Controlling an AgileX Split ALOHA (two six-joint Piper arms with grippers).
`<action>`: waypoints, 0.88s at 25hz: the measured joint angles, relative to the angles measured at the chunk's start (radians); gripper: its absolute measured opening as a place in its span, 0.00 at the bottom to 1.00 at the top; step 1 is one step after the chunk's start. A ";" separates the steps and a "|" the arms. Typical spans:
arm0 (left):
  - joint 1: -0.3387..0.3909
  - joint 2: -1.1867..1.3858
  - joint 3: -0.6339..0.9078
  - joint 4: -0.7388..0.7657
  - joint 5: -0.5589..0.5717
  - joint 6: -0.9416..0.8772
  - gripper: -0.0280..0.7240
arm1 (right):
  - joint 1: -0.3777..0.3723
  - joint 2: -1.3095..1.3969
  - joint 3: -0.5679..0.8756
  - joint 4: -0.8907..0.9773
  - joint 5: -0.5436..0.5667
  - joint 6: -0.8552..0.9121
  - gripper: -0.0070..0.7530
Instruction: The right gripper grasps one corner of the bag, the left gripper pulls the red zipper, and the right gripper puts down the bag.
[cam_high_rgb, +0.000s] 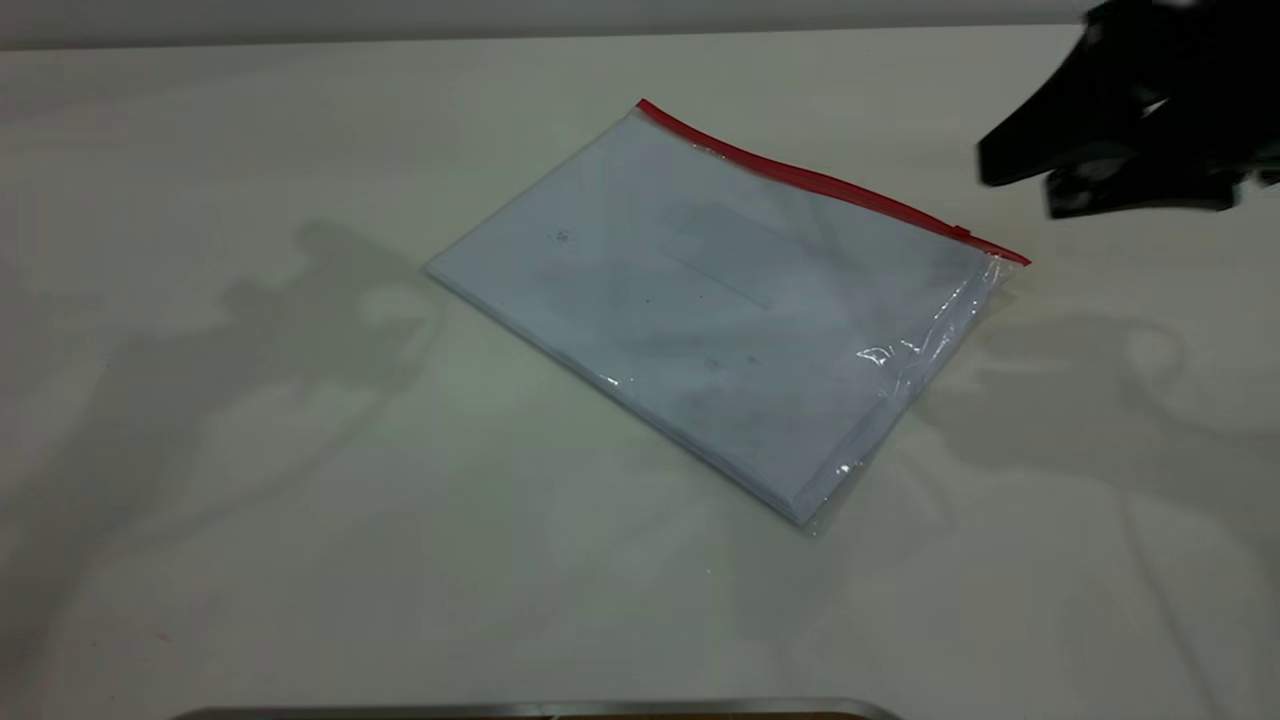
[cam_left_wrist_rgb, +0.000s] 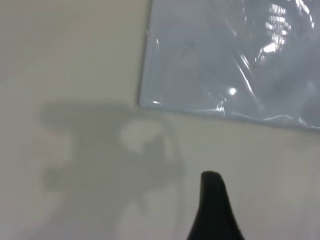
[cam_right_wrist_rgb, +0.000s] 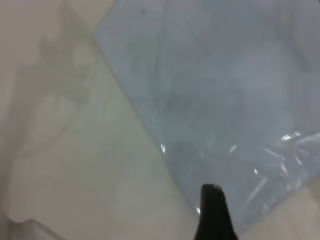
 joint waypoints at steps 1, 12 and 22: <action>0.000 0.004 -0.002 0.000 0.004 0.000 0.82 | 0.000 0.043 -0.024 0.011 0.016 -0.016 0.75; 0.000 0.005 -0.007 0.000 0.006 0.001 0.82 | -0.136 0.397 -0.229 0.028 0.154 -0.074 0.75; -0.001 0.005 -0.007 -0.003 0.024 -0.019 0.82 | -0.151 0.533 -0.331 0.050 0.111 -0.201 0.75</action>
